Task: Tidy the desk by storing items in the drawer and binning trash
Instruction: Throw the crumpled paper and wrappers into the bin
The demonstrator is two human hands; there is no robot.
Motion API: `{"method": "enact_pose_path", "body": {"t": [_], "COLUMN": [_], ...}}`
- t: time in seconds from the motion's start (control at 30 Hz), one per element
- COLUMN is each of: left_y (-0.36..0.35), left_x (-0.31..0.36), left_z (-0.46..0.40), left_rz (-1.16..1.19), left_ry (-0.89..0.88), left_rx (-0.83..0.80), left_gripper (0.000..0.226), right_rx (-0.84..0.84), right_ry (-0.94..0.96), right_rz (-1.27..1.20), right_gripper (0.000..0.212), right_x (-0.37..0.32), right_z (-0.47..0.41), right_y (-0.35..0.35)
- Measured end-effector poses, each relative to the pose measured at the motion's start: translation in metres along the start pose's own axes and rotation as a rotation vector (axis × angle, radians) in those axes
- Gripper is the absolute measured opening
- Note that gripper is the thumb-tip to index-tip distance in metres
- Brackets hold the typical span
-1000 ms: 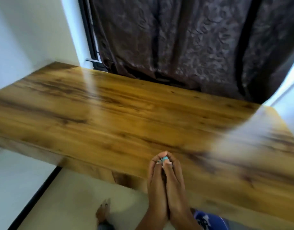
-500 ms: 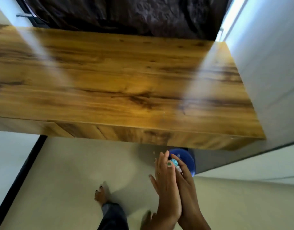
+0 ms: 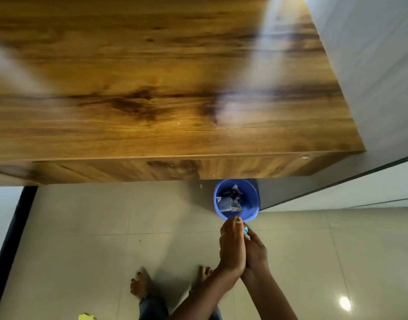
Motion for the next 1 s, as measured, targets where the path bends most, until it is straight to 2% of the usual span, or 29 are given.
{"method": "enact_pose_path", "body": {"t": [0.03, 0.1, 0.17, 0.23, 0.33, 0.4, 0.43, 0.47, 0.57, 0.73, 0.83, 0.9, 0.97, 1.0], "left_y": [-0.002, -0.004, -0.003, 0.0, 0.011, 0.018, 0.023, 0.027, 0.039, 0.057, 0.065, 0.069, 0.073, 0.074], "left_x": [-0.004, -0.011, -0.014, -0.022, -0.034, -0.039, -0.041, -0.043, -0.049, -0.056, -0.059, -0.059, -0.058, -0.057], "left_z": [-0.011, -0.036, -0.058, -0.08, -0.109, -0.123, -0.128, -0.133, -0.143, -0.149, -0.148, -0.144, -0.138, -0.135], "left_rz": [0.055, 0.144, 0.132, 0.072, 0.027, 0.0, -0.008, -0.018, -0.035, -0.049, -0.046, -0.037, -0.033, -0.035], "left_ry": [0.061, 0.148, 0.203, 0.283, 0.376, 0.388, 0.385, 0.387, 0.39, 0.391, 0.387, 0.382, 0.382, 0.381], "left_rx": [-0.011, -0.014, -0.062, -0.093, -0.1, -0.101, -0.098, -0.088, -0.077, -0.05, -0.038, -0.024, -0.017, -0.017], "left_gripper": [0.027, 0.027, 0.035, 0.048, 0.054, 0.055, 0.055, 0.055, 0.055, 0.055, 0.056, 0.056, 0.055, 0.055], "right_rx": [0.077, 0.02, 0.081, 0.124, 0.118, 0.203, 0.217, 0.26, 0.204, 0.304, 0.334, 0.277, 0.237, 0.231], "right_ry": [-0.002, -0.064, -0.168, -0.173, -0.114, -0.105, -0.07, 0.004, 0.071, 0.048, 0.033, 0.018, -0.002, 0.061], "right_rz": [-0.005, -0.114, -0.181, -0.117, -0.007, 0.232, 0.368, 0.53, 0.777, 0.775, 0.769, 0.771, 0.763, 0.789], "right_gripper": [0.017, 0.015, 0.012, 0.015, 0.025, 0.009, 0.011, 0.026, 0.051, 0.069, 0.063, 0.056, 0.043, 0.03], "right_x": [-0.001, -0.002, -0.002, -0.01, -0.015, -0.014, -0.016, -0.013, -0.011, -0.011, -0.01, -0.013, -0.011, -0.007], "right_z": [-0.017, -0.05, -0.088, -0.122, -0.165, -0.19, -0.2, -0.212, -0.226, -0.245, -0.245, -0.246, -0.233, -0.228], "right_y": [0.007, 0.009, 0.014, 0.019, 0.024, 0.032, 0.036, 0.04, 0.041, 0.04, 0.041, 0.036, 0.031, 0.028]}}
Point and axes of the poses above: each hand's wrist, its own z-axis away from the middle knuckle, its own y-axis out of the back of the hand, x = y × z, the point moved 1 cm from there along -z, towards the middle knuckle, and after that the axes turned 6 degrees about z, right-handed, at the moved point
